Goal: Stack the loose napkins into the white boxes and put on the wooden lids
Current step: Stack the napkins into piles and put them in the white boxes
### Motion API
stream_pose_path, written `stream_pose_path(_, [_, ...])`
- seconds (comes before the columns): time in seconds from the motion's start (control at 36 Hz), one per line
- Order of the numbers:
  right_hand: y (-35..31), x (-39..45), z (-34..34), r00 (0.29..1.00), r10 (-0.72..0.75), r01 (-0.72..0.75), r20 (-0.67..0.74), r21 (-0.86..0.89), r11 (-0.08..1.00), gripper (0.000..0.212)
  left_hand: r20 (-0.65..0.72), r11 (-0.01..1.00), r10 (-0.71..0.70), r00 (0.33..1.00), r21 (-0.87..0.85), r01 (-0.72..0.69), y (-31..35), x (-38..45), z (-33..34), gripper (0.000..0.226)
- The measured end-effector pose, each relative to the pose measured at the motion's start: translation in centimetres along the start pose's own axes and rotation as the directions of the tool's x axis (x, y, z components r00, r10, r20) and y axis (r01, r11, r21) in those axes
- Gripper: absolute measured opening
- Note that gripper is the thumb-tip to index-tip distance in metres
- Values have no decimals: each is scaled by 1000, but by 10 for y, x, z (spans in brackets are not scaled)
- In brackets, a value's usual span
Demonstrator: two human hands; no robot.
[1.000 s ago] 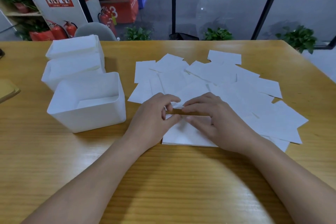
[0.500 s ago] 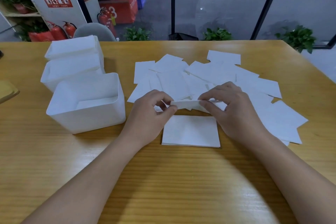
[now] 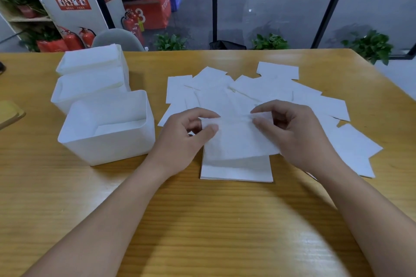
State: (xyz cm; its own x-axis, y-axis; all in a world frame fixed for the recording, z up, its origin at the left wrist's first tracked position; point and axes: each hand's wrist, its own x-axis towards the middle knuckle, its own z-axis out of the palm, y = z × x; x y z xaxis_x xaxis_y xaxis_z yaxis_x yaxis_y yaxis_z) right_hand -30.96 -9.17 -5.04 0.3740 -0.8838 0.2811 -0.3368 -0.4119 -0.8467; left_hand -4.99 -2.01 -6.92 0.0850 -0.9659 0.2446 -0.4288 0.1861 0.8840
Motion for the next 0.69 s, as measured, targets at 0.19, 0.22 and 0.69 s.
stream_pose_path(0.19, [7, 1, -4, 962, 193, -152, 193, -208, 966, 13, 131, 976, -121, 984, 198, 93, -1, -1, 1, 20])
stream_pose_path(0.22, [8, 1, -4, 955, 208, -159, 212, -229, 960, 14, 151, 970, -128, 980, 226, 92, -2, -2, 2, 20])
stream_pose_path(0.69, [15, 1, 1, 988, 104, -40, 116, -460, 887, 17, 92, 899, -115, 989, 433, 65, -3, -3, 1, 18])
